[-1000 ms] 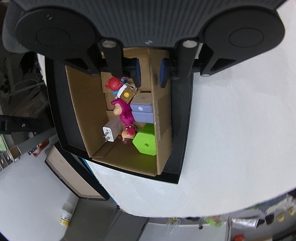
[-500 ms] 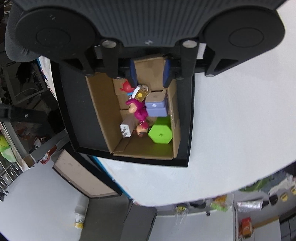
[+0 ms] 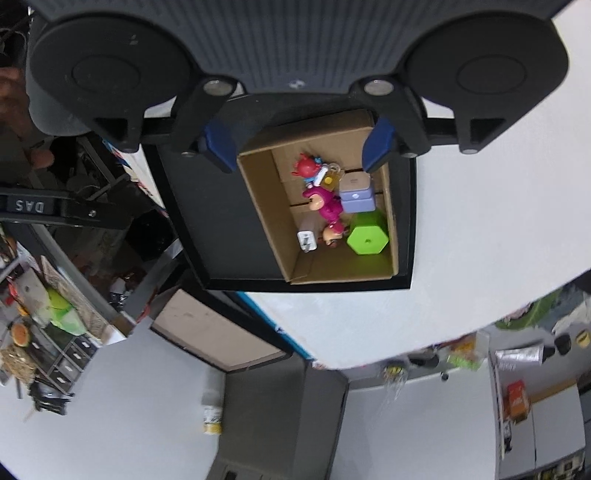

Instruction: Organize rigid objects

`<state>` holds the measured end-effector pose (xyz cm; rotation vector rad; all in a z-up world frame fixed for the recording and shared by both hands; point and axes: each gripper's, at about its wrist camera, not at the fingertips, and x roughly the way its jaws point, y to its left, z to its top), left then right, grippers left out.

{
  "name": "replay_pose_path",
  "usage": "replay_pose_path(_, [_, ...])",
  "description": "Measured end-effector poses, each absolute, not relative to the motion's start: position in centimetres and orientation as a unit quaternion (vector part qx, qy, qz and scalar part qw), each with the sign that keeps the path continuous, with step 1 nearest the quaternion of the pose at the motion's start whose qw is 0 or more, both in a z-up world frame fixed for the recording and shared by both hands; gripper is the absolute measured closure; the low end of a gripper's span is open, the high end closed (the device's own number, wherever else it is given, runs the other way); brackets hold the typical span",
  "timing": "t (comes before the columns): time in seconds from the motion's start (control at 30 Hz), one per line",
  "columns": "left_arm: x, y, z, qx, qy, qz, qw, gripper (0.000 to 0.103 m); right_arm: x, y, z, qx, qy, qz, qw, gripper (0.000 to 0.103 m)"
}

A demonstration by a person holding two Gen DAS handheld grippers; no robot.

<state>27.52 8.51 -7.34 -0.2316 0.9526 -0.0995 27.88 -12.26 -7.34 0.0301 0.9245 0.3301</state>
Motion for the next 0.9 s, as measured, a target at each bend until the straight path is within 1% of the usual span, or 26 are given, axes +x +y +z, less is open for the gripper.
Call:
replay_pose_path(0.03, [27.1,8.3,-7.0,-0.115,0.454,-0.049,0.882,0.027,27.5,-12.5,-7.2,0.017,0.44,0.155,0.885,0.0])
replay_pose_path(0.1, [26.1,8.1,-6.4,-0.129,0.449,-0.054,0.882,0.023,26.7,-13.0,-6.9,0.023,0.432,0.149,0.889,0.0])
replay_pose_path(0.2, [24.9,7.8,-5.4,-0.126,0.444,-0.05,0.886,0.018,25.6,-13.8,-6.4,0.038,0.425,0.147,0.892,0.0])
replay_pose_path(0.4, [22.3,7.9,-3.6,-0.126,0.424,-0.042,0.896,0.012,23.0,-14.6,-4.9,0.047,0.398,0.146,0.904,0.0])
replay_pose_path(0.57, [19.8,7.5,-1.8,-0.115,0.398,-0.041,0.909,0.01,21.1,-15.2,-3.8,0.061,0.378,0.141,0.913,0.0])
replay_pose_path(0.9, [15.5,7.9,1.4,-0.133,0.352,-0.031,0.926,0.007,17.6,-15.9,-1.8,0.066,0.346,0.138,0.925,0.0])
